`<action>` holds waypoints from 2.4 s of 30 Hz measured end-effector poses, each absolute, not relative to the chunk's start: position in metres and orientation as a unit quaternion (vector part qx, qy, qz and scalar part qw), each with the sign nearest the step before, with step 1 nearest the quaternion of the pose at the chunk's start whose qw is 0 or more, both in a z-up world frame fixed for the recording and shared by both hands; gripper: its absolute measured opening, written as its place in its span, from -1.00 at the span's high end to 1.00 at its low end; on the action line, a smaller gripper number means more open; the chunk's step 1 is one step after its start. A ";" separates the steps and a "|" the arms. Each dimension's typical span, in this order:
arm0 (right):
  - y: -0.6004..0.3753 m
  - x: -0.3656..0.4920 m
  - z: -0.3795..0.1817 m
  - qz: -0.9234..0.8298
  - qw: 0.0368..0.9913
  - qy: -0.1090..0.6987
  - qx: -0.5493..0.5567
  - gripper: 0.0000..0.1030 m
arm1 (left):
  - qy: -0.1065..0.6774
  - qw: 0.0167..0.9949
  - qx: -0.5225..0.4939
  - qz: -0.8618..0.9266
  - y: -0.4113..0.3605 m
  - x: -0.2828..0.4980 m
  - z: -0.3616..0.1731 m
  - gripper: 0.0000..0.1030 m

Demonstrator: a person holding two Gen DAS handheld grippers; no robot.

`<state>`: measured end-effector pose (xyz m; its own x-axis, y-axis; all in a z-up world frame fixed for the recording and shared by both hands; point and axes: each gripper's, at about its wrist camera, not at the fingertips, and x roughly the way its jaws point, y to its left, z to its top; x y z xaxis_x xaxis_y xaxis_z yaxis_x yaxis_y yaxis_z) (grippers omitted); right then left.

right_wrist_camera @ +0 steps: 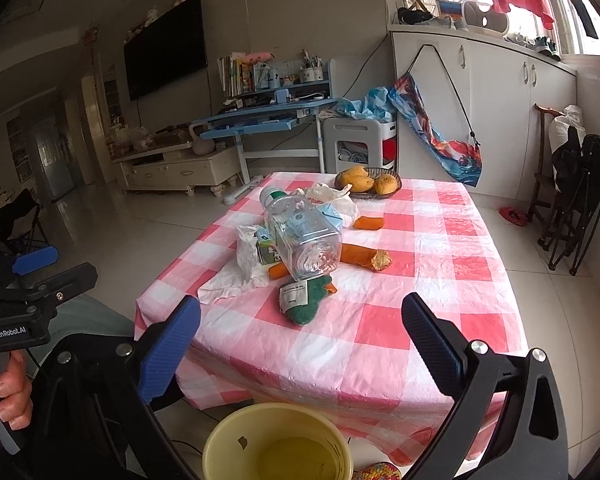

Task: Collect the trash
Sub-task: 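Move both tools toward the clear plastic bottle and white tissue on the table, then grasp the clear plastic bottle with the right tool while the left tool grasps the white tissue, then carry bottle and tissue over the yellow basin and open both tools to drop them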

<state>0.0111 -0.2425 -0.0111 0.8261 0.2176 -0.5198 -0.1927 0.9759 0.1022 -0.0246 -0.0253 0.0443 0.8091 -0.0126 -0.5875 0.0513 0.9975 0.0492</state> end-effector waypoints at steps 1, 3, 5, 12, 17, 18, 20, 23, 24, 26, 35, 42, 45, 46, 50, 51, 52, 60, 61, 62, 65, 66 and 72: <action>-0.241 0.015 -0.010 0.110 0.955 0.276 0.019 -0.88 | 0.310 0.950 0.031 -0.017 -0.025 -0.023 0.043 -0.86; -0.237 0.027 -0.009 0.118 0.952 0.283 0.011 -0.88 | 0.311 0.950 0.031 -0.018 -0.026 -0.020 0.041 -0.86; -0.233 0.041 -0.009 0.123 0.949 0.290 0.001 -0.88 | 0.315 0.948 0.031 -0.017 -0.026 -0.015 0.037 -0.86; -0.222 0.101 -0.013 0.134 0.937 0.321 -0.029 -0.88 | 0.323 0.946 0.029 -0.017 -0.024 -0.004 0.026 -0.86; -0.221 0.143 -0.024 0.135 0.923 0.358 -0.034 -0.87 | 0.332 0.943 0.024 -0.016 -0.022 0.009 0.016 -0.86; -0.221 0.150 -0.027 0.136 0.920 0.365 -0.035 -0.86 | 0.335 0.942 0.020 -0.017 -0.021 0.015 0.014 -0.86; -0.221 0.161 -0.034 0.137 0.915 0.378 -0.032 -0.83 | 0.339 0.941 0.013 -0.019 -0.020 0.023 0.010 -0.86; -0.220 0.175 -0.042 0.142 0.908 0.392 -0.032 -0.74 | 0.344 0.939 -0.002 -0.024 -0.019 0.042 0.004 -0.86; -0.219 0.178 -0.044 0.144 0.907 0.396 -0.031 -0.71 | 0.347 0.938 -0.007 -0.026 -0.019 0.049 0.000 -0.86; -0.218 0.184 -0.048 0.147 0.904 0.400 -0.027 -0.61 | 0.353 0.935 -0.015 -0.027 -0.020 0.066 -0.007 -0.86; -0.220 0.194 -0.061 0.174 0.893 0.415 0.010 -0.20 | 0.403 0.914 -0.029 -0.040 -0.042 0.150 -0.052 -0.86; -0.234 0.194 -0.059 0.197 0.888 0.409 0.076 -0.08 | 0.440 0.897 -0.021 -0.048 -0.061 0.194 -0.087 -0.11; -0.236 0.193 -0.057 0.207 0.886 0.403 0.098 -0.08 | 0.444 0.893 -0.033 -0.069 -0.061 0.195 -0.087 0.70; -0.237 0.192 -0.055 0.211 0.885 0.402 0.106 -0.08 | 0.444 0.891 -0.051 -0.080 -0.056 0.194 -0.087 0.82; -0.241 0.186 -0.047 0.227 0.881 0.390 0.139 -0.08 | 0.430 0.895 -0.079 -0.088 -0.039 0.179 -0.079 0.94; -0.242 0.184 -0.045 0.229 0.881 0.388 0.145 -0.08 | 0.424 0.897 -0.085 -0.089 -0.034 0.173 -0.076 0.94; -0.244 0.181 -0.043 0.233 0.880 0.385 0.152 -0.08 | 0.420 0.899 -0.089 -0.090 -0.030 0.167 -0.072 0.94; -0.250 0.154 -0.027 0.237 0.890 0.354 0.161 -0.08 | 0.392 0.908 -0.108 -0.103 -0.017 0.129 -0.044 0.95; -0.253 0.148 -0.024 0.239 0.891 0.348 0.166 -0.08 | 0.389 0.908 -0.109 -0.106 -0.015 0.126 -0.040 0.95; -0.255 0.143 -0.021 0.240 0.893 0.342 0.170 -0.08 | 0.386 0.909 -0.109 -0.109 -0.016 0.123 -0.036 0.95; -0.260 0.128 -0.015 0.243 0.894 0.329 0.182 -0.08 | 0.380 0.911 -0.108 -0.115 -0.015 0.113 -0.027 0.95; -0.261 0.123 -0.013 0.244 0.894 0.327 0.186 -0.08 | 0.378 0.912 -0.110 -0.117 -0.015 0.110 -0.025 0.95; -0.255 0.078 -0.004 0.266 0.888 0.325 0.184 -0.07 | 0.368 0.914 -0.106 -0.133 -0.014 0.089 -0.010 0.95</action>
